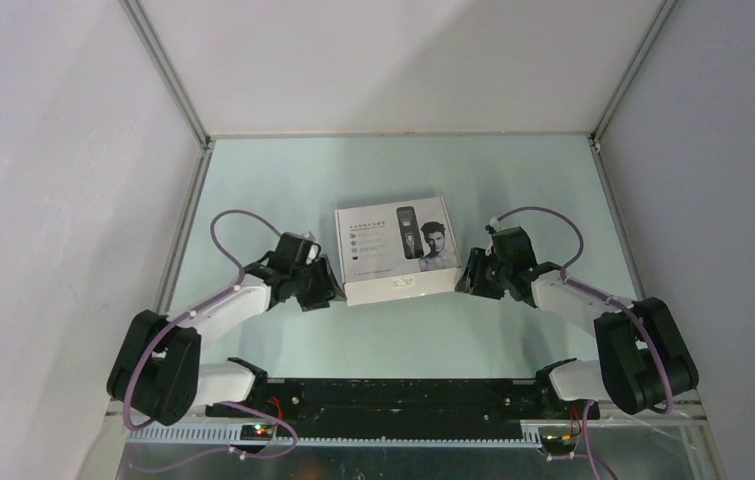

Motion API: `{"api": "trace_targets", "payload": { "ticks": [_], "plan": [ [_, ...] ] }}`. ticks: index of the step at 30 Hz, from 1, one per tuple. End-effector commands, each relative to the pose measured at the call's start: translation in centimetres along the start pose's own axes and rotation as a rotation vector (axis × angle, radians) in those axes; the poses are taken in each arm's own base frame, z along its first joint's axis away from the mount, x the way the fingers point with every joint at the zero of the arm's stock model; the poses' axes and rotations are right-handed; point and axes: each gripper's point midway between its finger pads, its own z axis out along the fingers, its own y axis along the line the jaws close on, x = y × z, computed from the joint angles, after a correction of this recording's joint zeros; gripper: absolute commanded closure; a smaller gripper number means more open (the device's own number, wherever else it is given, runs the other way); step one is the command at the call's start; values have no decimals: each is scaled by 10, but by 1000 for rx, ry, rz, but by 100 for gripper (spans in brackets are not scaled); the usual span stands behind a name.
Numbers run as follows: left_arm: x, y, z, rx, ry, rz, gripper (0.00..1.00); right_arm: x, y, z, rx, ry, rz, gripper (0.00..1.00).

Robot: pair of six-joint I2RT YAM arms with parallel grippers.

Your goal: Sort the hair-cutting tools

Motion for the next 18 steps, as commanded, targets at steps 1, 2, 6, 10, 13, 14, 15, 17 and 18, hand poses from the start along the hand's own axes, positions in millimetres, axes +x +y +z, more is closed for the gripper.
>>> {"api": "trace_targets", "payload": {
  "ticks": [1, 2, 6, 10, 13, 14, 15, 17, 18],
  "plan": [
    [-13, -6, 5, 28, -40, -30, 46, -16, -4, 7, 3, -61, -10, 53],
    [-15, -6, 6, 29, -43, -31, 46, -18, -5, 8, 8, -69, -9, 53],
    [-26, -10, -2, 31, -99, -24, 44, -20, -7, 3, 20, -83, -18, 53],
    [-46, -9, -20, 5, -213, 2, 37, -23, -10, -6, 46, -105, -34, 52],
    [-59, -13, -37, -2, -282, 36, 29, -28, -8, -16, 51, -135, -46, 52],
    [-66, -14, -42, -10, -310, 55, 26, -30, -5, -21, 49, -152, -53, 52],
    [-70, -16, -47, -10, -330, 66, 24, -31, -3, -23, 46, -160, -59, 52],
    [-84, -22, -58, -14, -379, 102, 20, -35, 5, -31, 24, -191, -75, 52],
    [-95, -27, -66, -17, -417, 128, 18, -38, 10, -34, 9, -206, -82, 52]
  ]
}}
